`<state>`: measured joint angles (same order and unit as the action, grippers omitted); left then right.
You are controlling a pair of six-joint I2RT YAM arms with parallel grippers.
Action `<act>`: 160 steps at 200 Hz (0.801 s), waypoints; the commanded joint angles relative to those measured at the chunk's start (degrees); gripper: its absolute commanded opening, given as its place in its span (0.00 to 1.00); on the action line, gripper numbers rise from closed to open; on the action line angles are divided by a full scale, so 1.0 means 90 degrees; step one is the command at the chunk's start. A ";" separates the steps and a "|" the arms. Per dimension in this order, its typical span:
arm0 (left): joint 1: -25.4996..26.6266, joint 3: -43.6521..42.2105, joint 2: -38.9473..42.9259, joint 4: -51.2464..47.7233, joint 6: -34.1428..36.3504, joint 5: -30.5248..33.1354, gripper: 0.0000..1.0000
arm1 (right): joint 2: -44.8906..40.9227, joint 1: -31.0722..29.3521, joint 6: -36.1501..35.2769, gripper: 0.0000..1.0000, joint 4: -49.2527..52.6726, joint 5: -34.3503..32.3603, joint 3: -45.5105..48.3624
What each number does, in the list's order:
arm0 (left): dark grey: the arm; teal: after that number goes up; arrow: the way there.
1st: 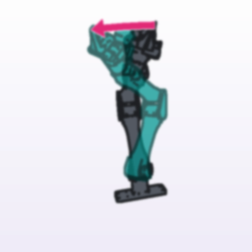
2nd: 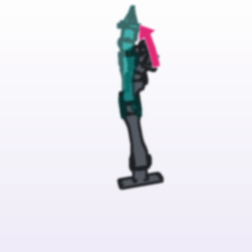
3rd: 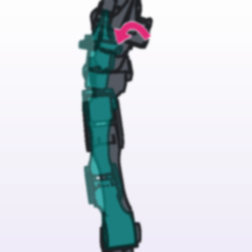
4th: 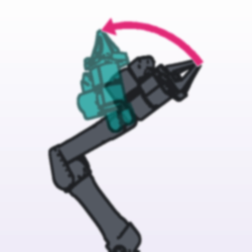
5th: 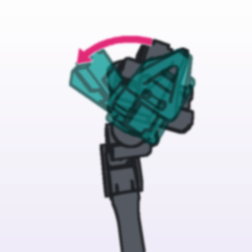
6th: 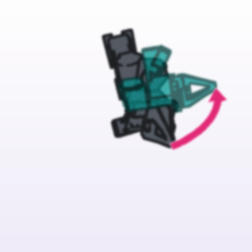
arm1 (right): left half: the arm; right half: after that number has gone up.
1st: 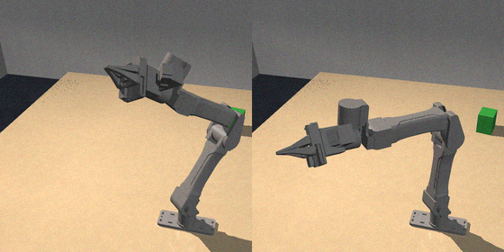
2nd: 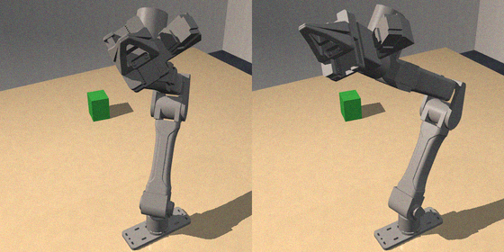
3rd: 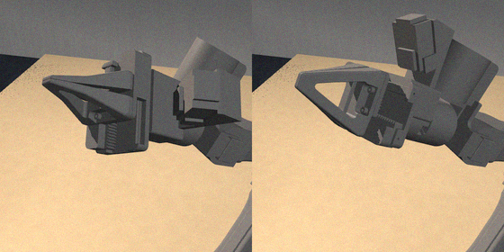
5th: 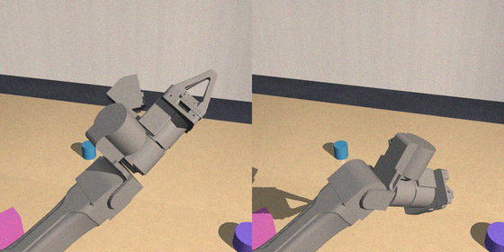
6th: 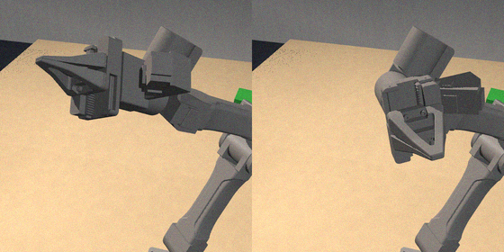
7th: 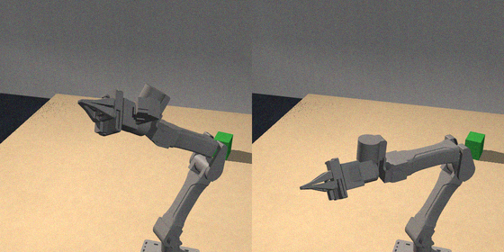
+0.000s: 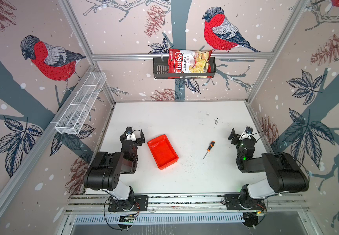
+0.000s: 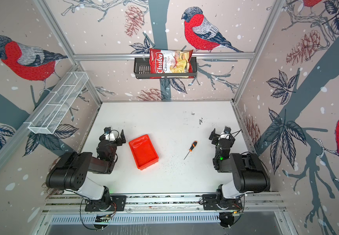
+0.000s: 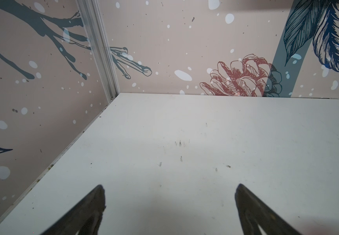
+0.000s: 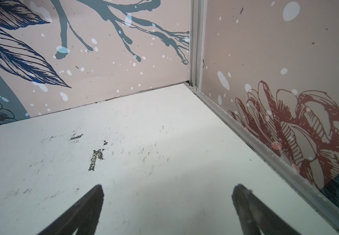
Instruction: Put the screwdriver in the bin
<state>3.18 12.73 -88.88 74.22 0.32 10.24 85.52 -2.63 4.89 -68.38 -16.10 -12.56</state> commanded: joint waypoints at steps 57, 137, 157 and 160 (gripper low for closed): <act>0.1061 0.0423 0.1441 -0.1591 0.0930 0.0784 0.98 | -0.1670 -0.0028 0.0217 1.00 0.1875 0.0361 -0.0447; 0.2292 0.1456 0.2436 -0.3628 0.0771 -0.0054 0.98 | -0.3261 -0.0199 0.1585 0.99 0.4000 0.1347 -0.1197; 0.2670 0.1716 0.2468 -0.4147 0.0902 -0.0611 0.98 | -0.3292 -0.0440 0.2530 0.99 0.5268 0.0716 -0.1758; 0.2719 0.1764 0.2480 -0.4262 0.0910 -0.0733 0.98 | -0.3269 -0.0469 0.2595 1.00 0.5461 0.0695 -0.1842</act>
<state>24.99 26.15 -67.18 42.76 8.34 10.87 56.31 -5.06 17.41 -32.84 -5.69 -24.67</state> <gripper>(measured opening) 0.978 0.994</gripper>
